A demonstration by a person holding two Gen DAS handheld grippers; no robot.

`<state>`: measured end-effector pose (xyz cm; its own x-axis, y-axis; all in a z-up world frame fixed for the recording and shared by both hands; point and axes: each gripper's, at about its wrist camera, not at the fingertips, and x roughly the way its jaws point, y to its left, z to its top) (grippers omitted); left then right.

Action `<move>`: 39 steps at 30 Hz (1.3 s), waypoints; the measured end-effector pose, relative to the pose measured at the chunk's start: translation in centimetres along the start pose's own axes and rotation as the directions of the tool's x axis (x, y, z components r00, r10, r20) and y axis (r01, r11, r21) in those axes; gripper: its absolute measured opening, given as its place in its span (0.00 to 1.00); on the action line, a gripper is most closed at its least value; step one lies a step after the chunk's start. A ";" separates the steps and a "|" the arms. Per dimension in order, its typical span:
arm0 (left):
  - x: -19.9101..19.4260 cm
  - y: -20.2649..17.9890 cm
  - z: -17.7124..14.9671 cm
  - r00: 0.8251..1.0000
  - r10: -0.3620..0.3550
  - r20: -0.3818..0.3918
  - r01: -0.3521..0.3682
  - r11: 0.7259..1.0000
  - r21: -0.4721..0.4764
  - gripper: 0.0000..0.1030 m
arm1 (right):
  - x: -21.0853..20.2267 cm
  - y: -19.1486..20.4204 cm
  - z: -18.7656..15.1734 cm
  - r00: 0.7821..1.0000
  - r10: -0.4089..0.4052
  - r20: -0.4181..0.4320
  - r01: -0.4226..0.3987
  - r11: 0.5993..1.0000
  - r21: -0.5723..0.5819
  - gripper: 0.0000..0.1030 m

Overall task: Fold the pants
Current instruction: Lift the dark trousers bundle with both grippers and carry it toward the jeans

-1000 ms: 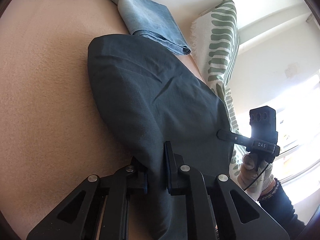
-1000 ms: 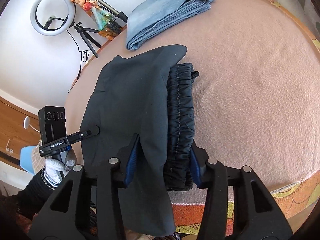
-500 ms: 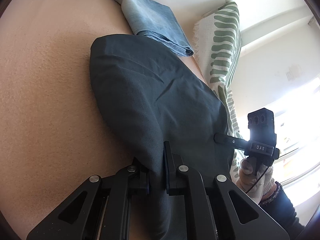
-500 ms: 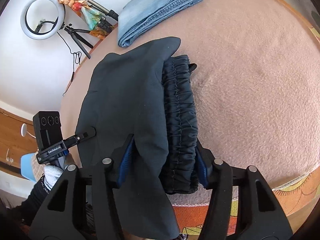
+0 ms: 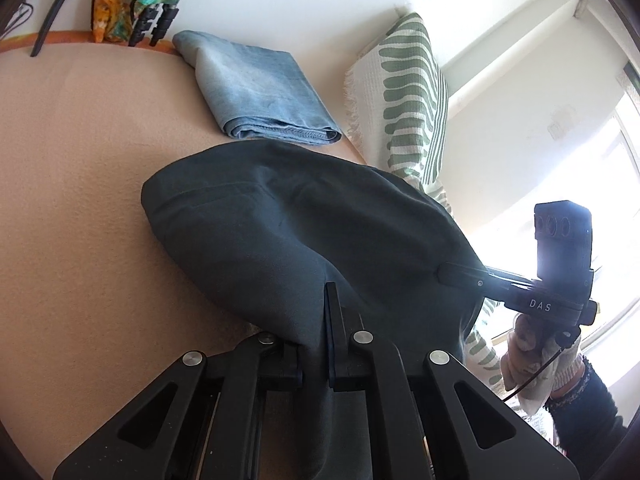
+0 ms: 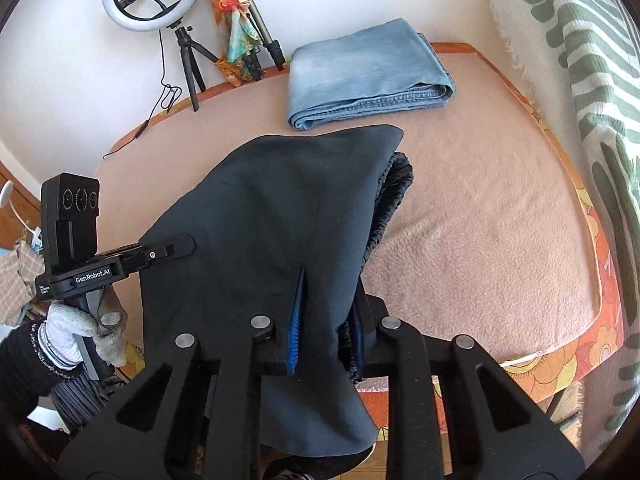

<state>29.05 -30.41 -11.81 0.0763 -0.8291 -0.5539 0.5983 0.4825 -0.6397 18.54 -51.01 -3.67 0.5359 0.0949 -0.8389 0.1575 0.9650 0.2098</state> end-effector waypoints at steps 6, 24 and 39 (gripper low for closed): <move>-1.4 -0.7 1.5 0.999 -0.008 0.031 0.008 1.000 0.024 0.05 | -1.8 1.4 1.6 0.999 -0.010 0.049 0.012 1.000 -0.029 0.12; 0.2 4.0 0.6 0.995 0.092 -0.024 -0.093 0.994 -0.057 0.05 | 9.2 -8.1 -2.1 0.941 0.334 -0.056 -0.311 0.917 0.250 0.70; -1.0 2.1 1.1 0.997 0.081 0.018 -0.081 0.997 -0.020 0.05 | 3.9 -2.0 -1.2 0.969 0.242 0.054 -0.246 0.966 0.083 0.27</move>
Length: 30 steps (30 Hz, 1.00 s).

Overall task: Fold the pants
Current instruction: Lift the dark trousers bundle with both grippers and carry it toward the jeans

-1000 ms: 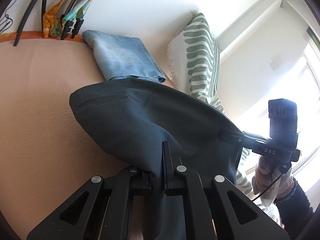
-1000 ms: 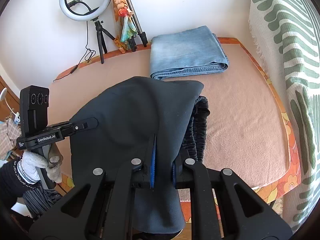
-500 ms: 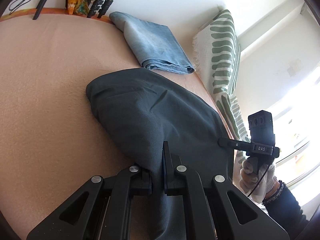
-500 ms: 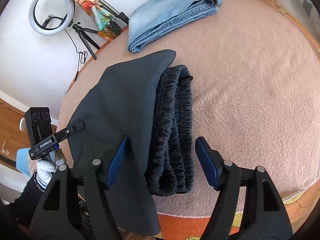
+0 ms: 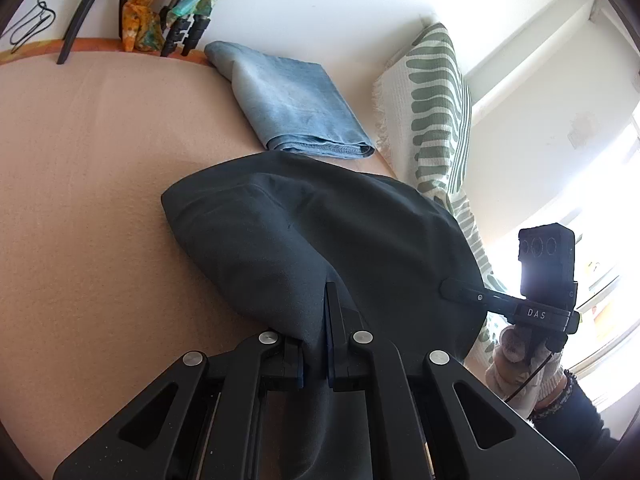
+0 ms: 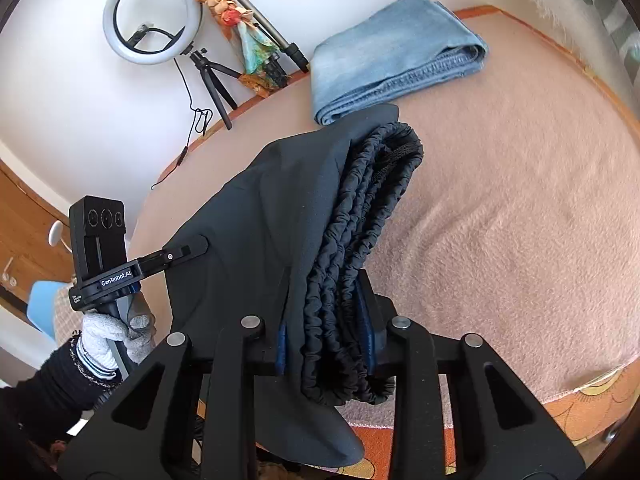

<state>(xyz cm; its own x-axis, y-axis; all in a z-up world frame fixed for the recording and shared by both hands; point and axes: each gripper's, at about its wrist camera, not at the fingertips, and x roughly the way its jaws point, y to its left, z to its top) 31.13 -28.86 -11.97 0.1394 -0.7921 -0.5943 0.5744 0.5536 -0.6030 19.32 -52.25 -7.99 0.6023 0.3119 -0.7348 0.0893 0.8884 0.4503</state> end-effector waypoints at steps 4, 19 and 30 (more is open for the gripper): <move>-1.3 -1.2 1.1 0.999 -0.018 0.036 0.017 0.999 0.029 0.05 | -1.9 2.5 1.5 0.999 -0.040 0.029 0.042 0.996 -0.073 0.26; -2.0 -4.6 12.5 0.984 -0.023 0.175 -0.010 0.982 0.186 0.05 | -3.3 2.9 12.8 0.976 -0.127 0.178 0.158 0.972 -0.175 0.26; 2.5 -4.4 21.3 0.972 0.018 0.236 -0.079 0.965 0.250 0.05 | 0.8 -1.0 23.2 0.967 -0.149 0.205 0.196 0.954 -0.229 0.26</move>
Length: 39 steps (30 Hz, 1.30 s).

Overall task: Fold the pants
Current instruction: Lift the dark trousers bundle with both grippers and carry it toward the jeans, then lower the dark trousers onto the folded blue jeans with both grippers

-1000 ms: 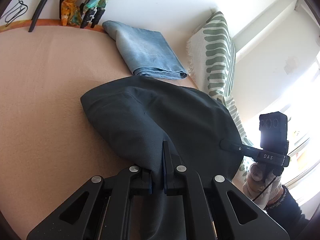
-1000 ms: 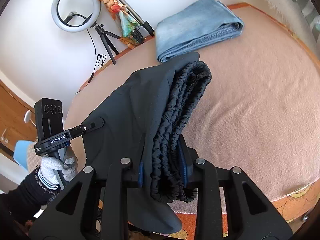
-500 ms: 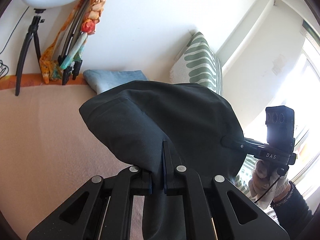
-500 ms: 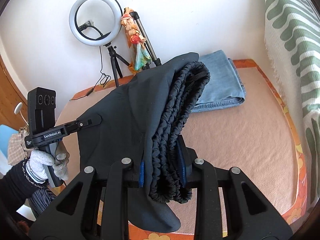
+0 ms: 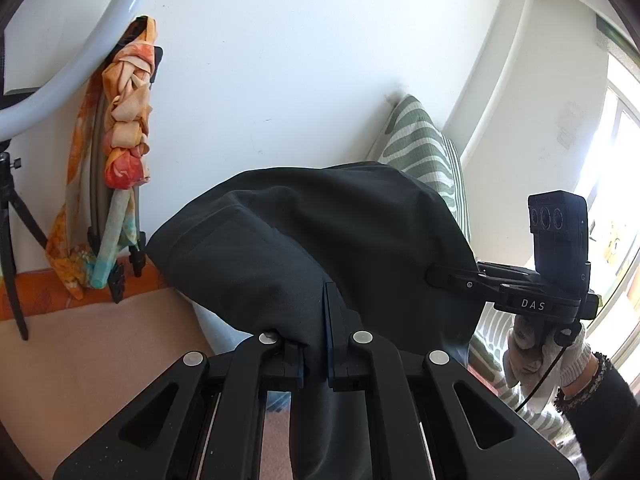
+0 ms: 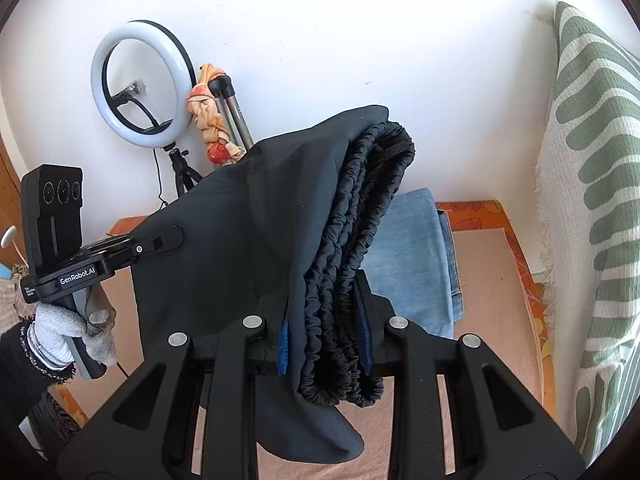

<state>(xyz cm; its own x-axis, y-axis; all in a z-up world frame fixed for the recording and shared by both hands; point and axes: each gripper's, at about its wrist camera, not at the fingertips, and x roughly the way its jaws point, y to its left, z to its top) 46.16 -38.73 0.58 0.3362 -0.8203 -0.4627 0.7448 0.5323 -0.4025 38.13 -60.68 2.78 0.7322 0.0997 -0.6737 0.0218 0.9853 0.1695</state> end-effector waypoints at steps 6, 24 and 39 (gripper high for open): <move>4.4 2.0 1.2 1.000 0.026 -0.013 -0.026 1.000 -0.005 0.05 | 5.3 -3.6 1.9 0.999 0.010 -0.036 -0.010 1.000 -0.013 0.26; 10.9 8.5 -3.6 0.983 0.016 -0.185 -0.058 0.973 -0.224 0.15 | 15.6 -12.4 -0.8 0.989 -0.007 -0.148 0.023 0.994 0.107 0.40; 7.9 10.0 -9.8 0.963 -0.054 -0.262 -0.077 0.883 -0.464 0.41 | 10.0 -13.5 -6.7 0.993 0.049 -0.110 -0.012 0.950 0.313 0.49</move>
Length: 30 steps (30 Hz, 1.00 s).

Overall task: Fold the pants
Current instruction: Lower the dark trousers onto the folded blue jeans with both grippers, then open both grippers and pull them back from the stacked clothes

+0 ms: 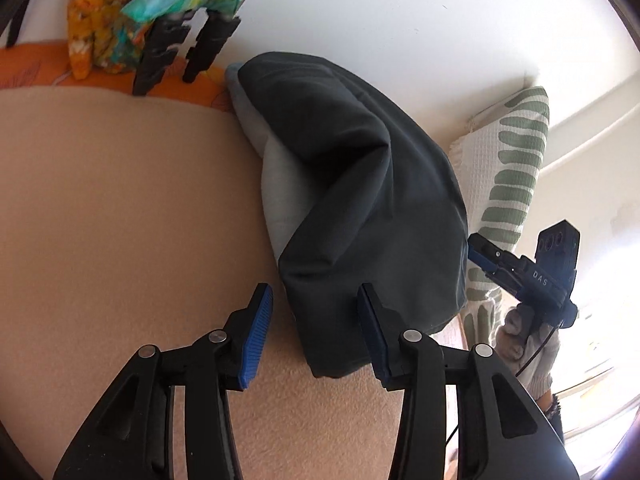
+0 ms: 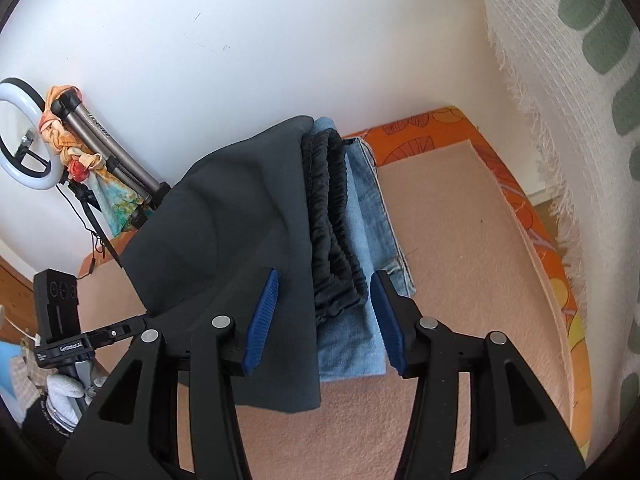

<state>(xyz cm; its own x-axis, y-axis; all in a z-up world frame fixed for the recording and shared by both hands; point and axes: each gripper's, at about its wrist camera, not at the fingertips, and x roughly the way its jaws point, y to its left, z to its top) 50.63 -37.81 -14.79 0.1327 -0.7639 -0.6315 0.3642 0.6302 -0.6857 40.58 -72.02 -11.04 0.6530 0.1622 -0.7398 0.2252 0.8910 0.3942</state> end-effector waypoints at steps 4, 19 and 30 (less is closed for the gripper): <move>-0.5 -0.2 -0.9 0.998 -0.058 0.009 0.058 0.998 -0.013 0.32 | -0.1 0.0 -2.2 0.998 0.050 -0.028 -0.048 0.998 0.050 0.57; 0.3 -4.9 -3.3 0.994 -0.096 -0.046 0.100 0.988 0.113 0.06 | 0.3 1.0 -1.7 0.985 -0.167 -0.034 0.166 0.986 -0.029 0.06; -3.1 -7.0 -5.0 0.996 0.089 0.029 -0.093 0.953 0.287 0.15 | -3.5 2.8 -4.6 0.980 -0.200 0.017 0.201 0.979 -0.023 0.48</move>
<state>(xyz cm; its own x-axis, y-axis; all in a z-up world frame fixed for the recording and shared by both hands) 43.03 -39.11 -9.85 0.1908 -0.7085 -0.6795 0.5998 0.6321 -0.4906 35.58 -68.13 -9.89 0.6068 -0.0268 -0.7944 0.3346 0.9151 0.2248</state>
